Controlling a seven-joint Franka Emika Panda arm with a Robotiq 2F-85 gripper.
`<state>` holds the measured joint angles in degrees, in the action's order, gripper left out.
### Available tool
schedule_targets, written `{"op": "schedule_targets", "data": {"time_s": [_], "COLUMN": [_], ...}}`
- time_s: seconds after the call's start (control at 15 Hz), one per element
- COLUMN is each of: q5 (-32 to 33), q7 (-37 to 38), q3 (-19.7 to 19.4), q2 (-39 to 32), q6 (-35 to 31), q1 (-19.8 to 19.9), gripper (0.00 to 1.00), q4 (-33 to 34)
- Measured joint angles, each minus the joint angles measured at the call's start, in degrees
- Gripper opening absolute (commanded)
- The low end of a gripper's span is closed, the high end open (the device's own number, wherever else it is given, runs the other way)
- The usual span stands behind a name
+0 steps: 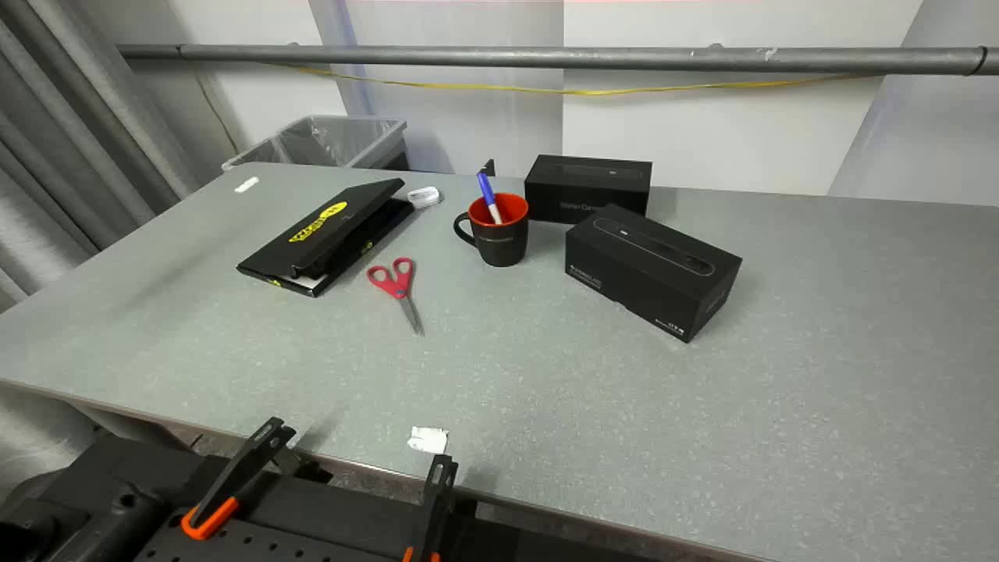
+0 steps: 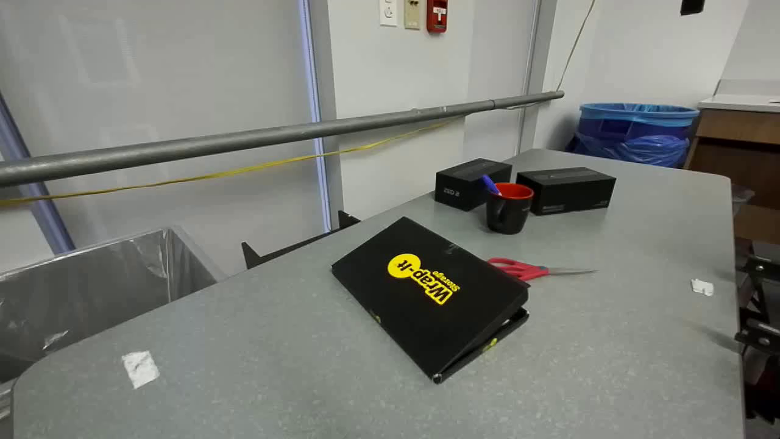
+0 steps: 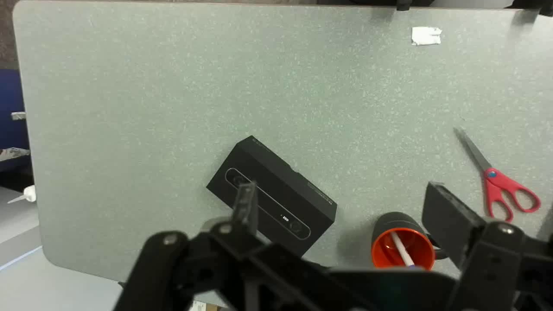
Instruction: Pick up the pen from the mug cup and put it on the table.
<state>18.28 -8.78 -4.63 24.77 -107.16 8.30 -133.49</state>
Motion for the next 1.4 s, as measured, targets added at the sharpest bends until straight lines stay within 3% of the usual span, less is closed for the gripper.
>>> {"op": "schedule_targets", "data": {"time_s": [0.53,0.73,1.07,1.4], "q5": [0.0,-0.86,-3.5,-6.0], "q7": [0.19,2.47,6.68,6.74], "q3": [-0.04,0.34,2.01,2.53], "q2": [0.01,-2.4,-13.69,-19.26], "q6": [-1.34,-8.69,-24.3,-25.88], "q1": [-0.16,-1.38,-3.8,-4.62], "gripper": [1.0,1.0,1.0,1.0], "q4": [-0.33,-2.29,-3.98,-1.77]}}
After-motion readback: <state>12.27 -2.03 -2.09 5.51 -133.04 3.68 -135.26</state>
